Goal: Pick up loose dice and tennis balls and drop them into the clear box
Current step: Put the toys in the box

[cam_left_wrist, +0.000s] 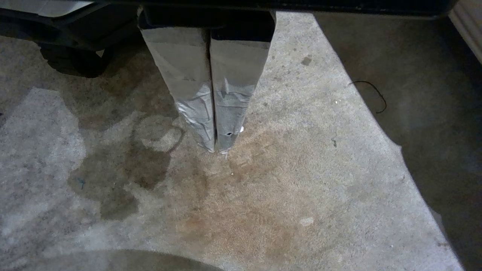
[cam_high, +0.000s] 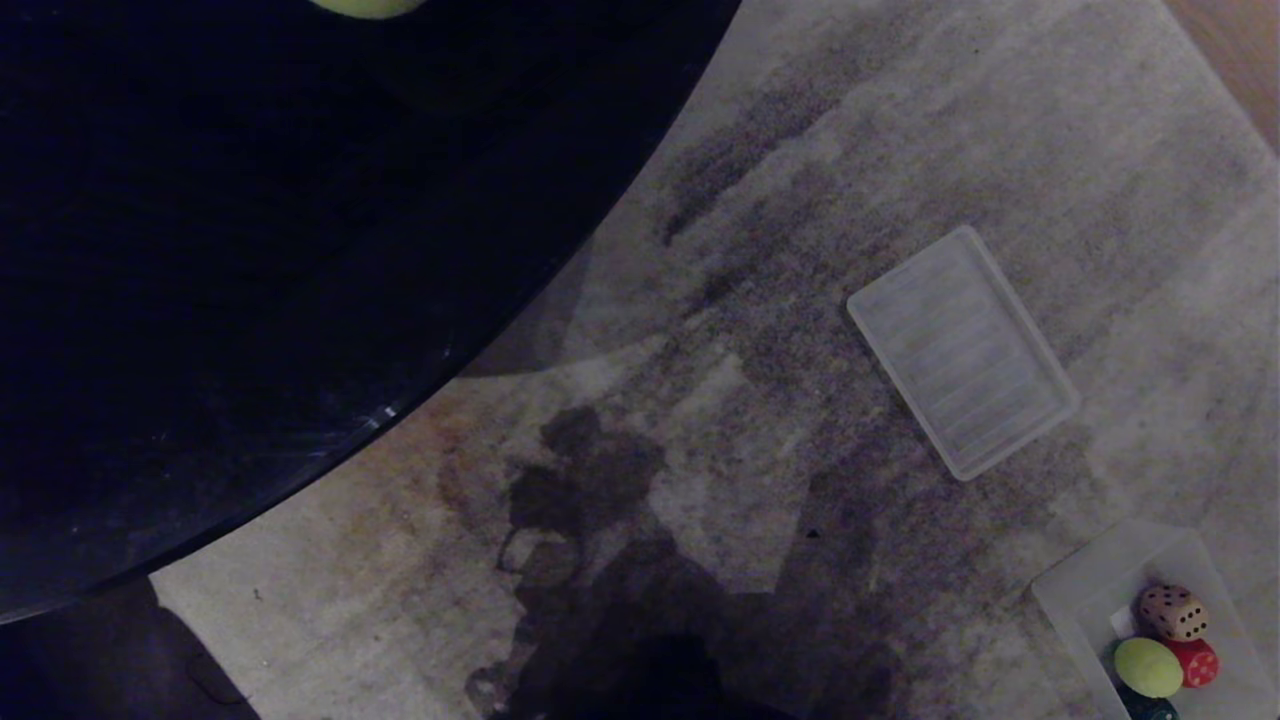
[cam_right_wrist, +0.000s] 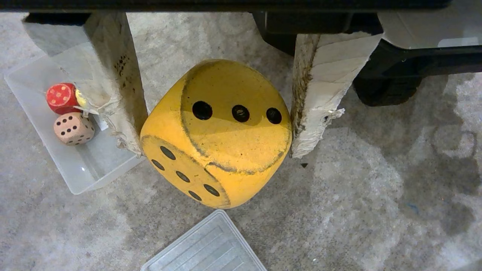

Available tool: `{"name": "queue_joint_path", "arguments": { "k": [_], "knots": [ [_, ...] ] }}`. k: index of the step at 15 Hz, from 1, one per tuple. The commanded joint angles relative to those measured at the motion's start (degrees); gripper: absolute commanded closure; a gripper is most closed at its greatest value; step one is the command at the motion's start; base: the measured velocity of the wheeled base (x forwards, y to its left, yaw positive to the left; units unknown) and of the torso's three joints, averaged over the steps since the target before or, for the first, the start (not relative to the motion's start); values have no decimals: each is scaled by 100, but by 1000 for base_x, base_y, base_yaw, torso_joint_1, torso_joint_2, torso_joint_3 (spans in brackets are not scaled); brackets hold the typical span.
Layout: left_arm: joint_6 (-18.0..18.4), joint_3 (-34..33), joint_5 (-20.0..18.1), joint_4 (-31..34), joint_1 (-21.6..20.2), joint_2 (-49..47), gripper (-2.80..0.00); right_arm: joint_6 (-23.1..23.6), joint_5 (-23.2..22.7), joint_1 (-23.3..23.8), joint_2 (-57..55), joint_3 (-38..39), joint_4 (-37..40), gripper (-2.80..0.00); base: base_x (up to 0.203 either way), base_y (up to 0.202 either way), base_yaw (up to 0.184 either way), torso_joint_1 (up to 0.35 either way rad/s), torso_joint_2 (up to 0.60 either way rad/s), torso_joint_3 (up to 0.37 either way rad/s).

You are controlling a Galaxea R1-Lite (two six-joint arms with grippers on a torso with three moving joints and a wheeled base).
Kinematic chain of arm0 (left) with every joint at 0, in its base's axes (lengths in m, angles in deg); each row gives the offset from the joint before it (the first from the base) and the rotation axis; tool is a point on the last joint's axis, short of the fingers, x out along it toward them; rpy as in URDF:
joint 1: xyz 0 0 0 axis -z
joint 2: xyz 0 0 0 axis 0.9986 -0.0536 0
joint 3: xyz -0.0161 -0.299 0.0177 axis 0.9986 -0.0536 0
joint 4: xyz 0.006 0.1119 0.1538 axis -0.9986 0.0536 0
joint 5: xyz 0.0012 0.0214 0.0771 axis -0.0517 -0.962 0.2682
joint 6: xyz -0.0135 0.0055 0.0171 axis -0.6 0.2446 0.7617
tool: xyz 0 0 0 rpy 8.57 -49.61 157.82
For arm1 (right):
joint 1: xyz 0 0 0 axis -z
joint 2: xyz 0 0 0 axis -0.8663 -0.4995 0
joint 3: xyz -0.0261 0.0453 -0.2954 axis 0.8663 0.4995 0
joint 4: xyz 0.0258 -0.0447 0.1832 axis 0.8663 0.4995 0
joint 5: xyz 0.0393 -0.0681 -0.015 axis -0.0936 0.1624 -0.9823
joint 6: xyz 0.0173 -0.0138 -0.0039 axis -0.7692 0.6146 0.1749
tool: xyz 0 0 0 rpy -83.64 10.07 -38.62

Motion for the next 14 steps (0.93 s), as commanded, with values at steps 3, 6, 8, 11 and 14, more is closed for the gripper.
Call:
{"name": "queue_joint_path", "arguments": {
  "k": [3, 6, 8, 11, 14],
  "knots": [
    [-8, -9, 8, -3, 0, -6, 0, -1, 0, -4, -18, 9, -1, 0, 0, 0, 0, 0, 0, 0],
    [-8, -9, 4, -3, 0, -6, 0, -1, 0, 3, -18, 9, -1, 0, 0, 0, 0, 0, 0, 0],
    [-17, -9, 8, -3, 0, -6, 0, -1, 0, -4, -18, 9, -1, 0, 0, 0, 0, 0, 0, 0],
    [-26, -9, 4, -3, 0, -6, 0, -1, 0, -4, -18, 9, -1, 0, 0, 0, 0, 1, 1, 12],
    [-26, -9, 4, -3, 0, -6, 0, -1, 0, -4, -18, 9, -1, 0, 0, 0, 0, 2, 6, 154]
  ]
}}
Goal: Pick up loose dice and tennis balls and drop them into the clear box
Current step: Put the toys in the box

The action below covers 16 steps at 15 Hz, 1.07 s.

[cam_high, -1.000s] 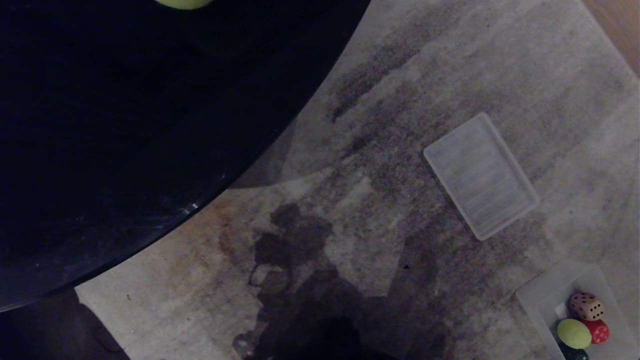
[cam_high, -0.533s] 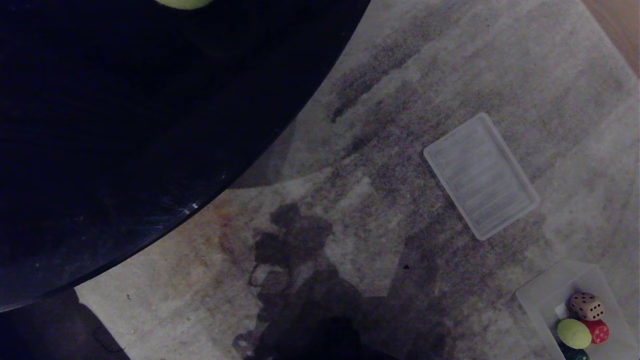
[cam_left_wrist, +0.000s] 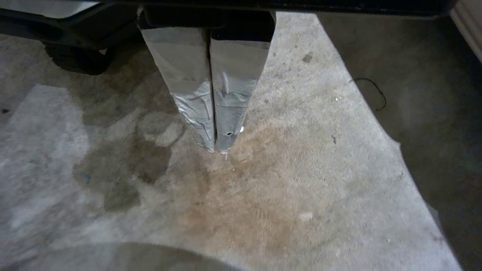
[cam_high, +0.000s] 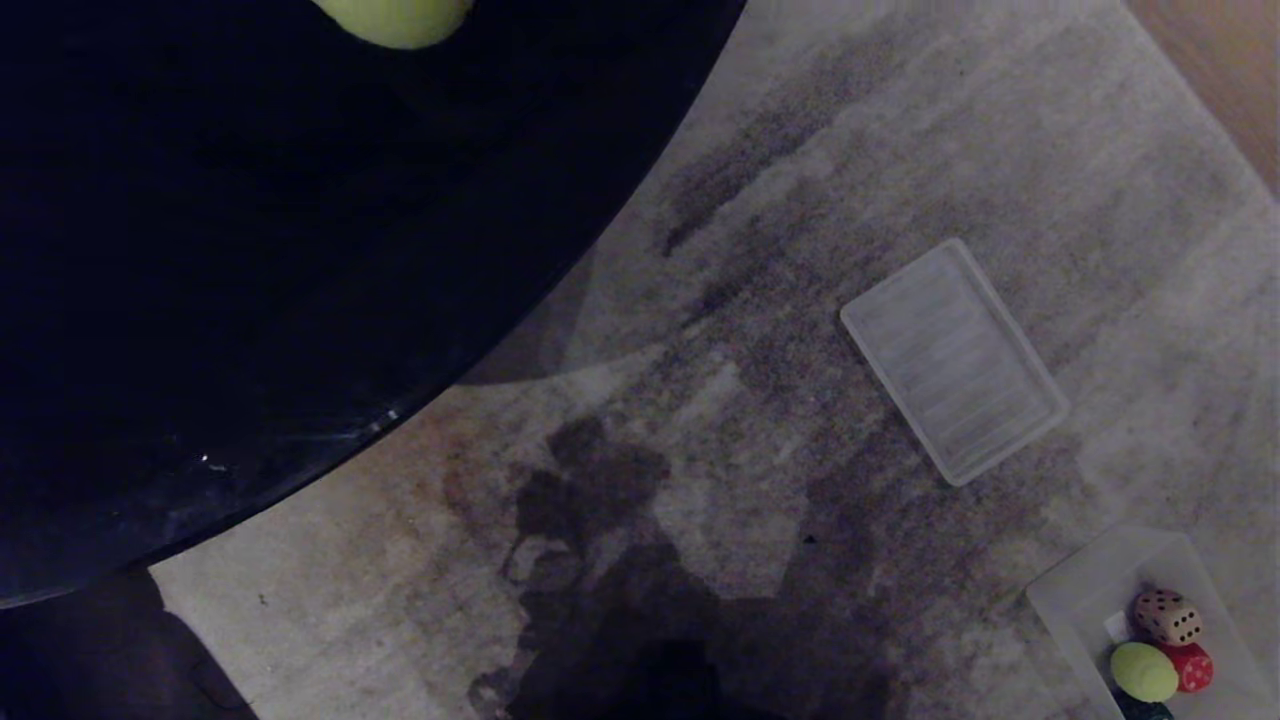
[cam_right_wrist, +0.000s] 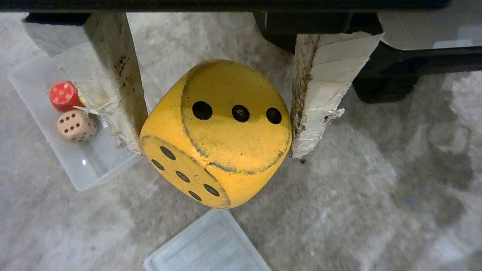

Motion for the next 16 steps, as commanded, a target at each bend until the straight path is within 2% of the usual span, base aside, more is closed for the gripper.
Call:
{"name": "queue_joint_path", "arguments": {
  "k": [1, 16],
  "knots": [
    [-6, -9, 4, -2, 0, -6, 0, 7, 0, 2, -18, 9, -2, 0, 0, 0, 0, 6, -2, 193],
    [-15, -9, 4, -2, 0, -6, 0, 7, 0, -4, -18, 9, -2, 0, 0, 0, 0, 2, 2, 203]
  ]
}}
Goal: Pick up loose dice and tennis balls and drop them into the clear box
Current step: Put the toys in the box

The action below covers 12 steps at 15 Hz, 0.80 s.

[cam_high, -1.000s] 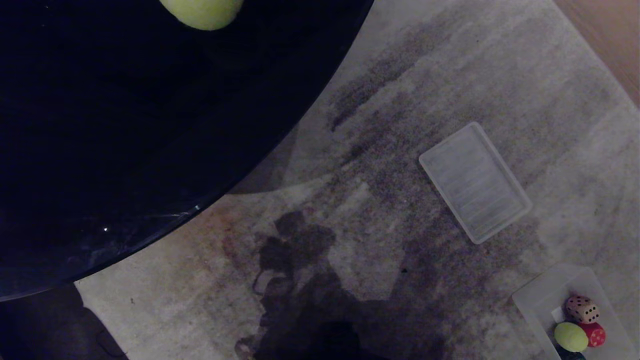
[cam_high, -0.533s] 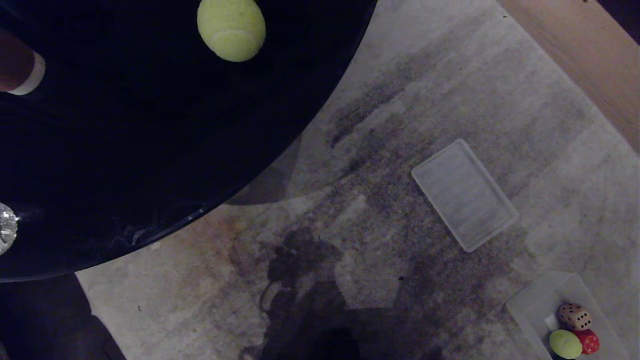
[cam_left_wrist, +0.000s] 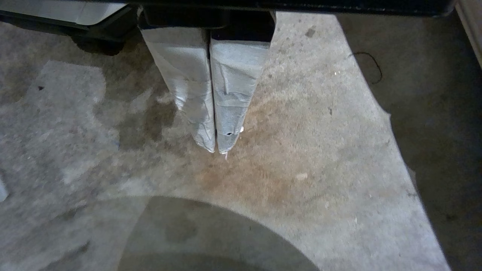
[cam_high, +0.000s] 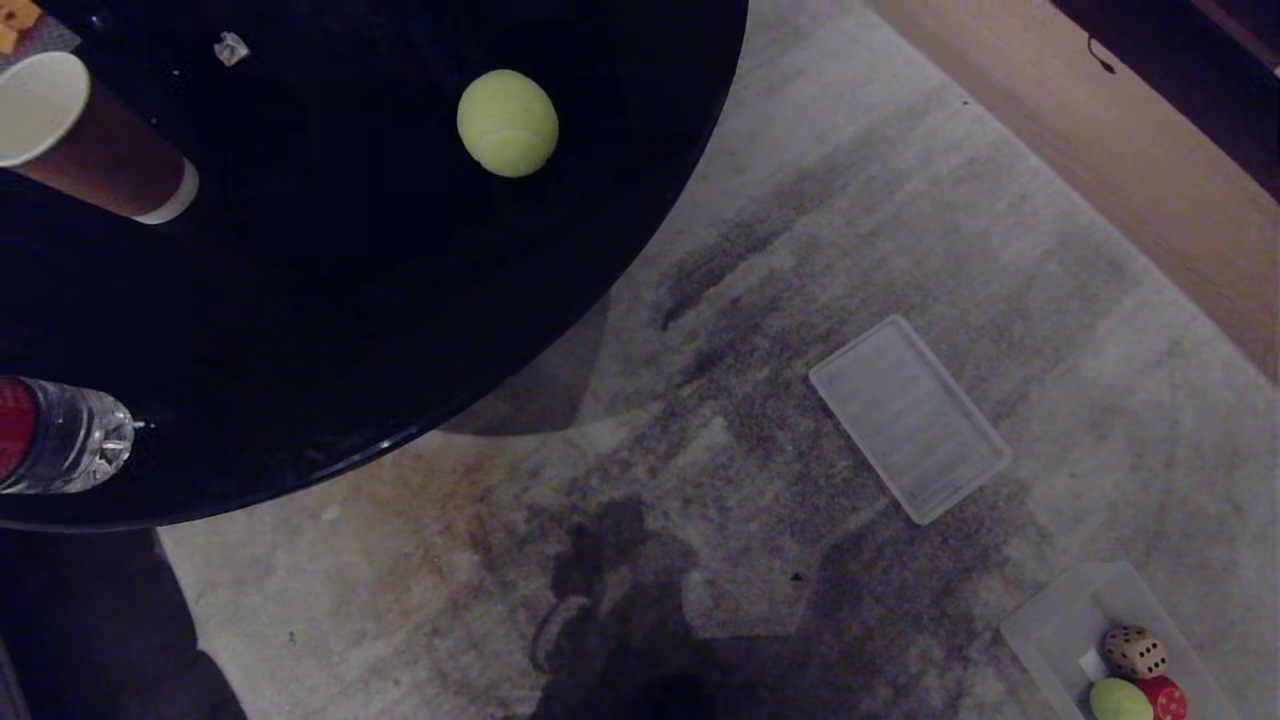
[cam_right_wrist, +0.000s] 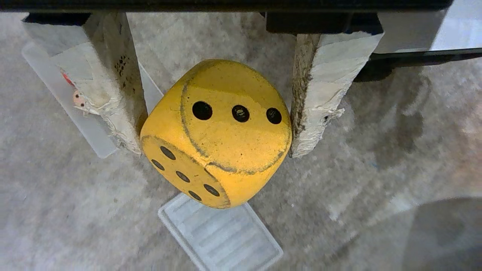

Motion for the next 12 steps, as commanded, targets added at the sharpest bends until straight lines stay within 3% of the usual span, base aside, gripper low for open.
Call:
{"name": "queue_joint_path", "arguments": {
  "k": [1, 12],
  "knots": [
    [-6, -9, 4, -4, 0, -6, 0, -4, 2, -7, -15, 9, -2, 0, 0, 0, 0, 2, 0, 208],
    [-15, -9, 4, -4, 0, -6, 0, -4, 2, -7, -15, 9, -2, 0, 0, 0, 0, 2, 1, 205]
  ]
}}
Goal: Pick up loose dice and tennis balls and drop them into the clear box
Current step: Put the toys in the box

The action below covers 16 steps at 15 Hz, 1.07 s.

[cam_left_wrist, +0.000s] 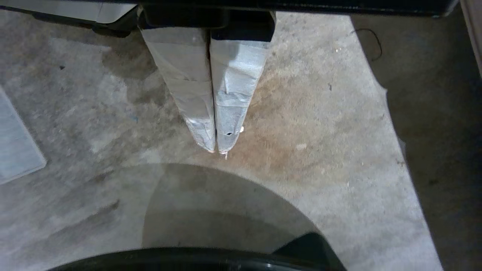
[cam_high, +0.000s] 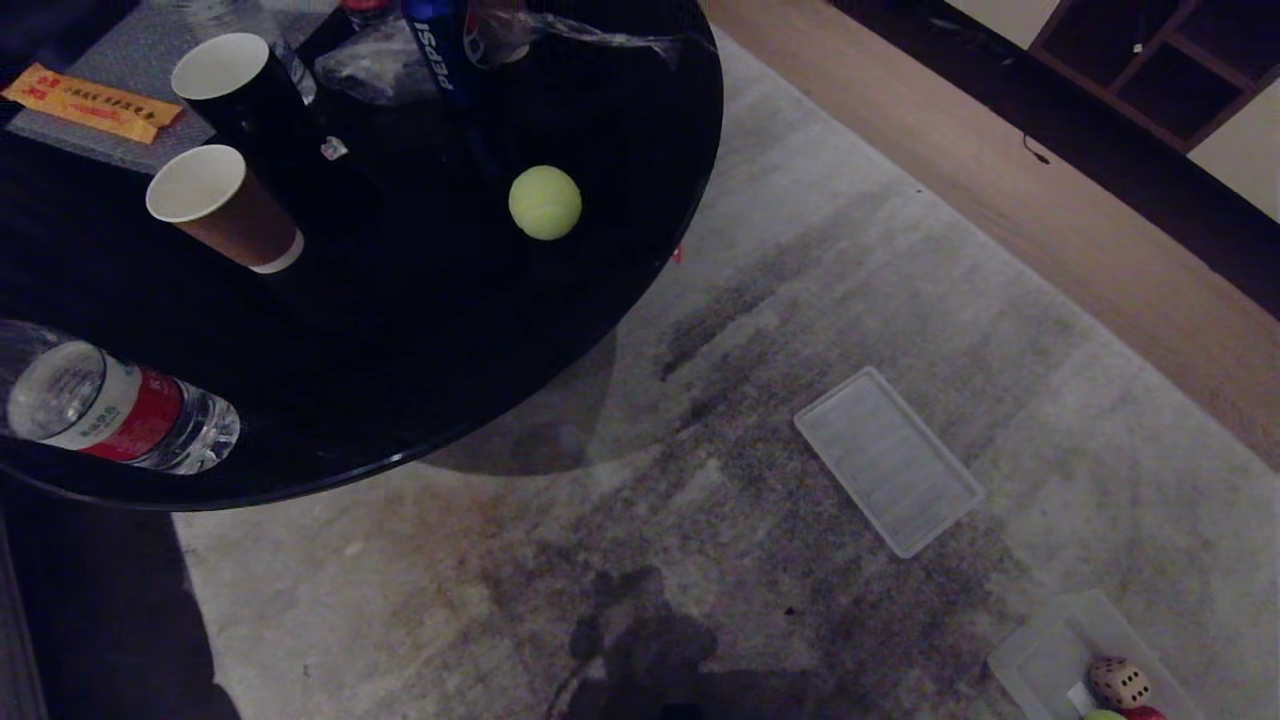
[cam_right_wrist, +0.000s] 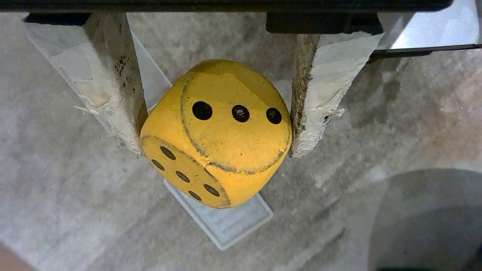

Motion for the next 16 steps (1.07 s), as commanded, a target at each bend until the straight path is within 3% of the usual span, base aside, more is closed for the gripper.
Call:
{"name": "queue_joint_path", "arguments": {
  "k": [1, 16],
  "knots": [
    [-10, -9, 11, -2, 0, -6, 0, -1, 0, -3, -11, 9, -2, 0, 0, 0, 0, 6, 0, 202],
    [-10, -9, 4, -2, 0, -6, 0, -1, 0, -4, -11, 9, -2, 0, 0, 0, 0, 3, 4, 198]
  ]
}}
